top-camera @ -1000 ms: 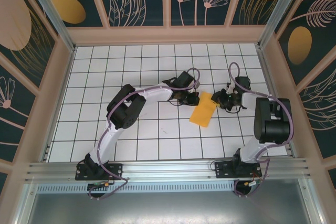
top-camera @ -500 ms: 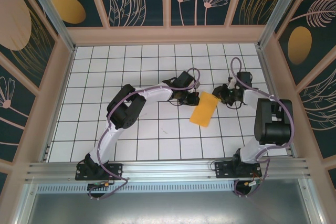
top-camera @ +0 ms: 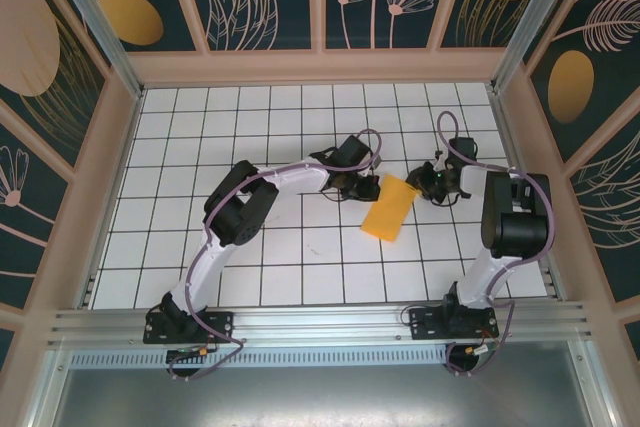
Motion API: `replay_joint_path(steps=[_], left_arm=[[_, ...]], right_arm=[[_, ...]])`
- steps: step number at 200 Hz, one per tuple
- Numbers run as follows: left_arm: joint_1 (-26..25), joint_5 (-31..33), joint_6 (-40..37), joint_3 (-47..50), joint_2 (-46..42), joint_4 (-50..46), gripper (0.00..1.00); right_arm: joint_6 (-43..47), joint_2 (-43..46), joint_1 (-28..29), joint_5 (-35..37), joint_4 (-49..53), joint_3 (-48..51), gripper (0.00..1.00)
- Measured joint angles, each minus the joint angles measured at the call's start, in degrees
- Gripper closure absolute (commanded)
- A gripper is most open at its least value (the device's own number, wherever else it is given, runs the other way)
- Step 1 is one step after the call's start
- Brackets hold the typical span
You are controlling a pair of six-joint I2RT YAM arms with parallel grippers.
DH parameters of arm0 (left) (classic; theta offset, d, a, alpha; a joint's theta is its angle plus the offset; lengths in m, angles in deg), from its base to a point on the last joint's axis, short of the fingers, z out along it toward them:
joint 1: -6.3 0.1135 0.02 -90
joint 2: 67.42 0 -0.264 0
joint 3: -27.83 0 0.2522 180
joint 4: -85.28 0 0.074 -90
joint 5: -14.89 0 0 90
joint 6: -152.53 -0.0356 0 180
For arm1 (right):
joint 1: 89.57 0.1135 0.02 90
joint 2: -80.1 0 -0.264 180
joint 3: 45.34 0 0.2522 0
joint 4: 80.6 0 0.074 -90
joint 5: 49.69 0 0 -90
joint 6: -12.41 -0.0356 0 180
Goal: Fold a paper plane with a square sheet of paper (pick it up from the middle)
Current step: Fold the square sheet of paper in half at the center of the table.
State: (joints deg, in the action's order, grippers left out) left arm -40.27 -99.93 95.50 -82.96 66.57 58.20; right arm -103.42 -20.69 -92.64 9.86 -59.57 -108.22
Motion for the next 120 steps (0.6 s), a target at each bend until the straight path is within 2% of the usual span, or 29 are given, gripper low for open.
replay_joint_path(steps=[63,120], left_arm=[[0.0,0.0,0.0,-0.1,0.0,-0.2,0.99],[0.0,0.0,0.0,-0.1,0.0,-0.2,0.99]], right_arm=[[0.0,2.4,-0.4,-2.6,1.1,-0.8,0.72],[-0.1,2.2,-1.0,-1.9,1.3,-2.4,0.73]])
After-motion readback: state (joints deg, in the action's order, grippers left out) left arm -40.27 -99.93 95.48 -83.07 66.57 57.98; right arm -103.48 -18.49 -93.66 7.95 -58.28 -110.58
